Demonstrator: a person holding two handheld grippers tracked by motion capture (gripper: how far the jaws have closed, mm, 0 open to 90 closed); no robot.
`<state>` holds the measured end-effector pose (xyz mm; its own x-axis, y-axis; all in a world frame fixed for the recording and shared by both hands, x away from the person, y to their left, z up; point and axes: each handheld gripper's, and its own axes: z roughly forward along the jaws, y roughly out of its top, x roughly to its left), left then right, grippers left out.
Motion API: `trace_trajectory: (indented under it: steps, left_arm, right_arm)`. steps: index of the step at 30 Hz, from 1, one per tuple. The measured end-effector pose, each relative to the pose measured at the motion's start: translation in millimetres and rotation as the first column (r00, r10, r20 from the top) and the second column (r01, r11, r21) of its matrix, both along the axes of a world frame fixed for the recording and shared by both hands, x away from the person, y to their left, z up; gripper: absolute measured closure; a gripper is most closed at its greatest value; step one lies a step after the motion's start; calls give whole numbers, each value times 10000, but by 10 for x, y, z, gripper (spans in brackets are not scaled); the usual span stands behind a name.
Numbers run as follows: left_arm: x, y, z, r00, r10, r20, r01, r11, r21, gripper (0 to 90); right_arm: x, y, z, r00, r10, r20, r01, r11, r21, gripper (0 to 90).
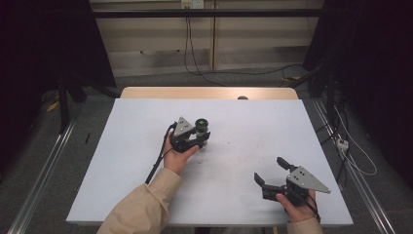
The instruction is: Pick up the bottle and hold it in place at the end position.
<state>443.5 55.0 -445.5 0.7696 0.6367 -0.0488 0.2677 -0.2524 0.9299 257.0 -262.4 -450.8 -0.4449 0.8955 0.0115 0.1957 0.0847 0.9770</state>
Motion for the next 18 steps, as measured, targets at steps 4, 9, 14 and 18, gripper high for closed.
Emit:
trace_trajectory:
  steps: [4,9,14,18]
  left_arm:
    - [9,-31,0,10000,-15,16,15,10000,0,534]
    - [17,-58,-15,10000,-8,48,8,10000,23,534]
    - [26,-76,-39,10000,-11,17,11,10000,54,534]
    - [23,-99,-56,10000,31,12,-31,10000,15,534]
  right_arm:
    - [0,0,-1,10000,11,-14,-11,10000,12,43]
    - [1,4,-2,10000,29,-33,-29,10000,25,44]
    - [5,10,-6,10000,48,-23,-48,10000,1,44]
    - [9,10,-8,10000,81,-38,-81,10000,29,44]
